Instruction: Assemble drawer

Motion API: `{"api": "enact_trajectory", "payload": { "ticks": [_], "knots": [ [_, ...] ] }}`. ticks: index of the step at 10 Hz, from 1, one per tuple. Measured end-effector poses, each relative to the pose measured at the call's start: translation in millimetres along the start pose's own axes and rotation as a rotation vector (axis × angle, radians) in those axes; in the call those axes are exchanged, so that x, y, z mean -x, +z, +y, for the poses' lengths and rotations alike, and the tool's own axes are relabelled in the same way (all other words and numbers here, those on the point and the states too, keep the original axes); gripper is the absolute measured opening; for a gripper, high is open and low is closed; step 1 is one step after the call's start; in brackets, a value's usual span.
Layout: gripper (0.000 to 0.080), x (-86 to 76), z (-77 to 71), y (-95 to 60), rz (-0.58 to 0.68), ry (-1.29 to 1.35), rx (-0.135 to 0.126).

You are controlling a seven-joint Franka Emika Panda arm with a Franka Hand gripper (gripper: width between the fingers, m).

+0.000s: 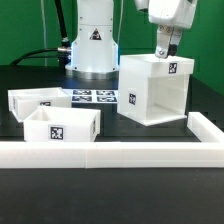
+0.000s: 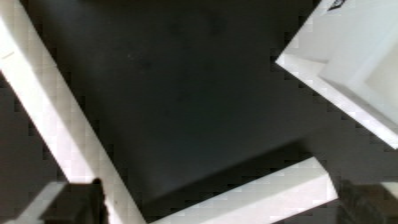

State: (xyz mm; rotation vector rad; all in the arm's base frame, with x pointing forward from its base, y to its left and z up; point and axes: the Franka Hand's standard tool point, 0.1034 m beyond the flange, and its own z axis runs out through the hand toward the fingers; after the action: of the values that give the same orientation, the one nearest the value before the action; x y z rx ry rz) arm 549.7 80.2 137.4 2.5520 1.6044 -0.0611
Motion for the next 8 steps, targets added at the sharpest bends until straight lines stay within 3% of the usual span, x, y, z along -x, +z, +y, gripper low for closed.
{"api": "enact_trajectory", "payload": {
  "ticks": [6,7,8],
  "knots": [
    [0.0649,-0.7,-1.3,0.1,0.001,0.016,-0.002],
    [0.0649,1.2,-2.7,-3.7,-0.004,0.079,-0.013],
    [0.0649,3.6,-7.7,-8.8,-0.020,0.141,-0.045]
  ]
}}
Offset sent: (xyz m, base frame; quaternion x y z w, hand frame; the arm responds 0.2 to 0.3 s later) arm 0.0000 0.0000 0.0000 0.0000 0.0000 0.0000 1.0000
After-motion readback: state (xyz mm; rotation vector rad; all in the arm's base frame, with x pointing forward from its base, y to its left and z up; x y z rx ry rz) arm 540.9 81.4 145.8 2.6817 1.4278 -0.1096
